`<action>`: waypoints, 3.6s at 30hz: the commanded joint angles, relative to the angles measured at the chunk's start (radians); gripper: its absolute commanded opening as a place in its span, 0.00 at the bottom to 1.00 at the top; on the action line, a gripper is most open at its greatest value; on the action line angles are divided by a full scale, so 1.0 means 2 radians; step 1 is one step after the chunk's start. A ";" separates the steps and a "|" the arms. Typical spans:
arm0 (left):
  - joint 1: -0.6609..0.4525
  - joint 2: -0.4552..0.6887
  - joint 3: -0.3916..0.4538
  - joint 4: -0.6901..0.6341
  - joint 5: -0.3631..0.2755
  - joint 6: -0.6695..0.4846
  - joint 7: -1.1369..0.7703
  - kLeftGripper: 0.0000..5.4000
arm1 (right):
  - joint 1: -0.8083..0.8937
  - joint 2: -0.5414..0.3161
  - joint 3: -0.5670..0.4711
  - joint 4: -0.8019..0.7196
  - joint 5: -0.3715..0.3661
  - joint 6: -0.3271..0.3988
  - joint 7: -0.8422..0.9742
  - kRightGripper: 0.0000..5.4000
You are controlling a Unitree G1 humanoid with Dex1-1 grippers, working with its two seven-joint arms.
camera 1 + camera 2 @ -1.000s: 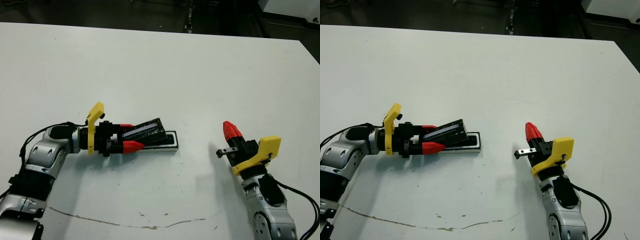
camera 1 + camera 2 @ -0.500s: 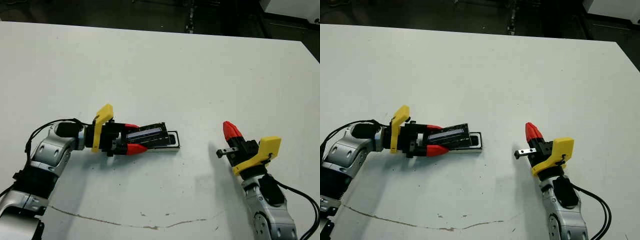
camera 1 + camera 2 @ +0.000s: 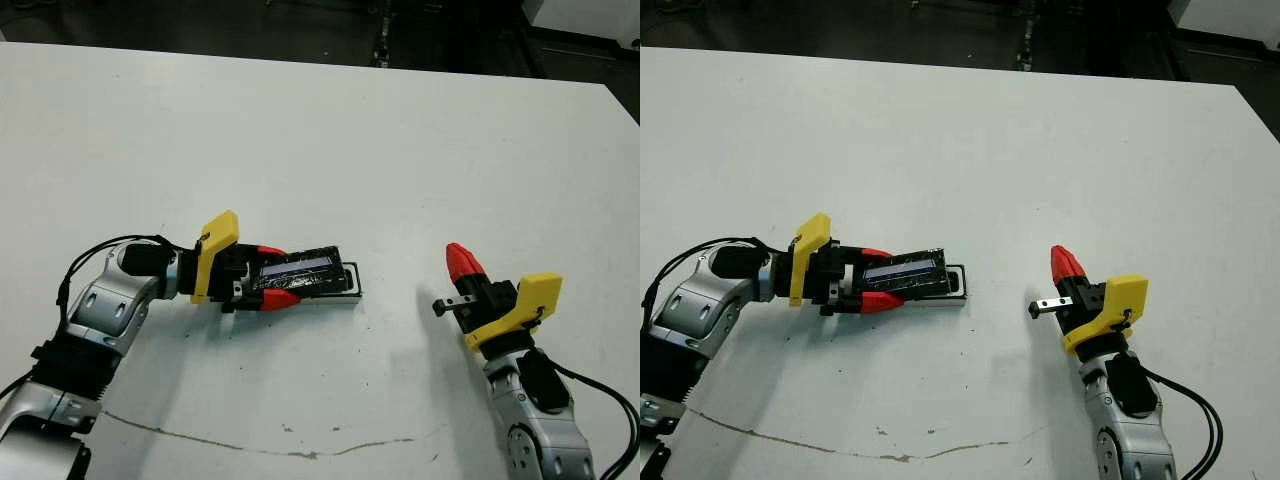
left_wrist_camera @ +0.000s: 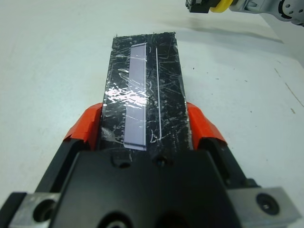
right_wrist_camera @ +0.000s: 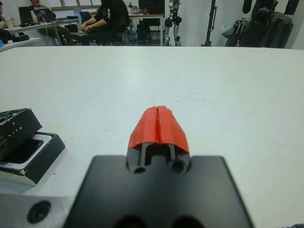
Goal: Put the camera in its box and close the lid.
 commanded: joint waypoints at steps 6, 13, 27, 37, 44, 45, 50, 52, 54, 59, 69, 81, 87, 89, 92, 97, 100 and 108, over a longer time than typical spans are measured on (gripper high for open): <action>0.022 -0.036 -0.042 0.007 0.000 -0.006 -0.019 0.59 | 0.003 -0.007 -0.005 -0.001 -0.001 0.005 -0.001 0.00; 0.001 -0.058 -0.052 0.059 0.006 -0.030 -0.038 0.59 | 0.001 -0.008 -0.006 0.000 0.000 0.005 0.000 0.00; -0.066 -0.068 -0.083 0.138 0.035 -0.047 -0.081 0.59 | -0.001 -0.008 -0.008 -0.003 0.006 0.009 0.001 0.00; -0.074 -0.075 -0.092 0.148 0.053 -0.072 -0.074 0.59 | -0.001 -0.008 -0.011 -0.004 0.014 0.013 0.002 0.00; -0.064 -0.088 -0.098 0.132 0.077 -0.073 -0.025 0.59 | 0.000 -0.006 -0.010 -0.006 0.018 0.017 0.001 0.00; -0.060 -0.089 -0.098 0.124 0.081 -0.073 -0.014 0.59 | 0.000 -0.006 -0.010 -0.005 0.018 0.017 0.000 0.00; -0.039 -0.091 -0.101 0.078 0.084 -0.045 0.020 0.59 | 0.000 -0.008 -0.010 -0.004 0.017 0.015 0.001 0.00; -0.033 -0.092 -0.103 0.061 0.082 -0.033 0.027 0.59 | 0.000 -0.009 -0.011 -0.002 0.016 0.013 0.002 0.00; -0.029 -0.093 -0.105 0.044 0.081 -0.013 0.035 0.59 | 0.000 -0.008 -0.011 0.000 0.017 0.011 0.003 0.00; -0.022 -0.094 -0.110 0.011 0.083 0.028 0.051 0.59 | 0.000 -0.008 -0.010 -0.001 0.016 0.012 0.003 0.00; -0.019 -0.070 -0.125 -0.014 0.128 0.003 0.074 0.77 | 0.003 -0.007 -0.009 -0.006 0.013 0.016 -0.002 0.00; -0.007 0.003 -0.098 -0.018 0.121 -0.036 0.053 1.00 | 0.004 -0.008 -0.007 -0.008 0.010 0.015 -0.003 0.00; 0.011 0.036 -0.057 -0.027 0.091 -0.034 0.054 1.00 | 0.005 -0.006 -0.007 -0.007 0.008 0.014 -0.001 0.00; 0.016 0.044 -0.046 -0.028 0.082 -0.029 0.053 1.00 | 0.004 -0.006 -0.008 -0.006 0.010 0.014 0.000 0.00; 0.027 0.056 -0.030 -0.033 0.075 -0.029 0.056 1.00 | 0.003 -0.005 -0.008 -0.007 0.012 0.015 0.000 0.00; 0.060 0.074 0.007 -0.042 0.061 -0.040 0.070 1.00 | 0.004 -0.005 -0.007 -0.010 0.006 0.016 -0.005 0.00; 0.083 0.093 0.035 -0.050 0.055 -0.034 0.079 1.00 | 0.004 -0.006 -0.007 -0.011 0.007 0.015 -0.004 0.00; 0.153 0.130 0.125 -0.085 0.025 -0.006 0.120 1.00 | 0.003 -0.006 -0.007 -0.008 0.012 0.017 0.001 0.00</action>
